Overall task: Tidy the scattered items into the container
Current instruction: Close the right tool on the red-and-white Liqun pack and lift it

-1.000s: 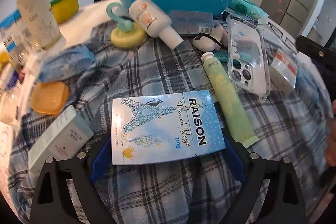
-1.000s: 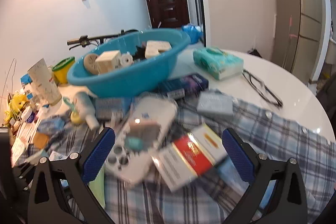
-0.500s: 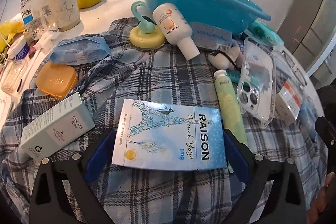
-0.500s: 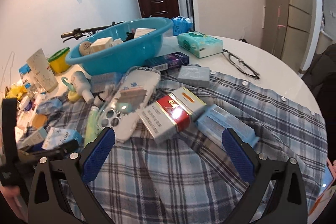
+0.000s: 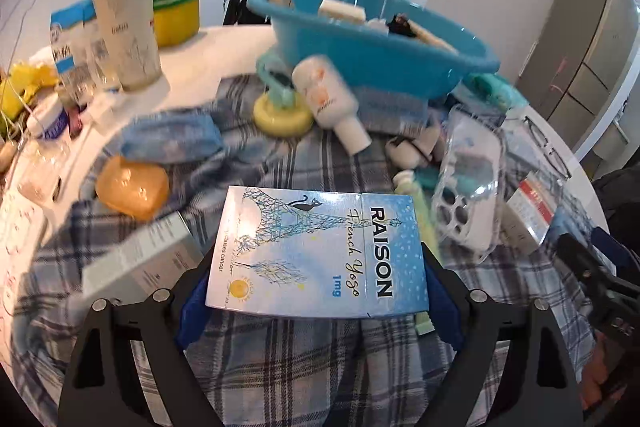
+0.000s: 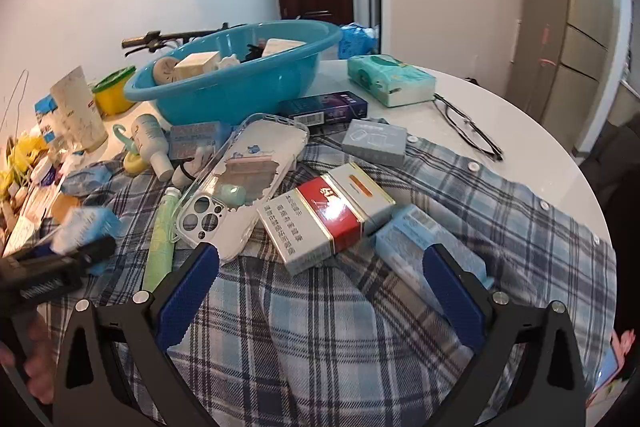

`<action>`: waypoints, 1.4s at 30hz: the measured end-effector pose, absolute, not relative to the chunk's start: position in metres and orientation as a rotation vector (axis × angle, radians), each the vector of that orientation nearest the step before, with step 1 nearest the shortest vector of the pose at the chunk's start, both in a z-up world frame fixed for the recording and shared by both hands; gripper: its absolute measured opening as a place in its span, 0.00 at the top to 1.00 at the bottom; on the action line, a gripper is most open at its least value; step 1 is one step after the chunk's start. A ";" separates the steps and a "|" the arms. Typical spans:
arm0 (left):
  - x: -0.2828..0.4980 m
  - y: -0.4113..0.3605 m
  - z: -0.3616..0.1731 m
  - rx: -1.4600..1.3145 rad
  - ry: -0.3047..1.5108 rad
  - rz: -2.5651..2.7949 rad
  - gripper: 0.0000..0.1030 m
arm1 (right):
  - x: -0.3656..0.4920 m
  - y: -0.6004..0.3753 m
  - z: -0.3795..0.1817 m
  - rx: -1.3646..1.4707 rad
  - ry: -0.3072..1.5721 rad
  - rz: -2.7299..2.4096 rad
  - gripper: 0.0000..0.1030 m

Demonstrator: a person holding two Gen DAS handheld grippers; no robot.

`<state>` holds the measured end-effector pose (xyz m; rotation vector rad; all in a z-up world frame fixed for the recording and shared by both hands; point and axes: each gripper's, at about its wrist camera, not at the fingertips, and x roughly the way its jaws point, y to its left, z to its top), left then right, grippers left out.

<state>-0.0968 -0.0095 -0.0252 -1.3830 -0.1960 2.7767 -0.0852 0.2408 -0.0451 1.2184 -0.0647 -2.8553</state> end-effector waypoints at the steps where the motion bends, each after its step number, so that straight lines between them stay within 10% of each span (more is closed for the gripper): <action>1: -0.096 -0.007 -0.023 -1.372 -0.193 2.784 0.12 | -0.088 0.240 -0.046 1.222 -0.051 -2.841 0.01; 11: -0.096 -0.005 -0.014 -1.302 -0.199 2.772 0.12 | -0.124 0.233 -0.060 1.274 0.373 -2.730 0.02; 42: -0.089 0.012 -0.016 -1.292 -0.123 2.749 0.12 | -0.139 0.247 -0.055 1.293 0.101 -2.666 0.11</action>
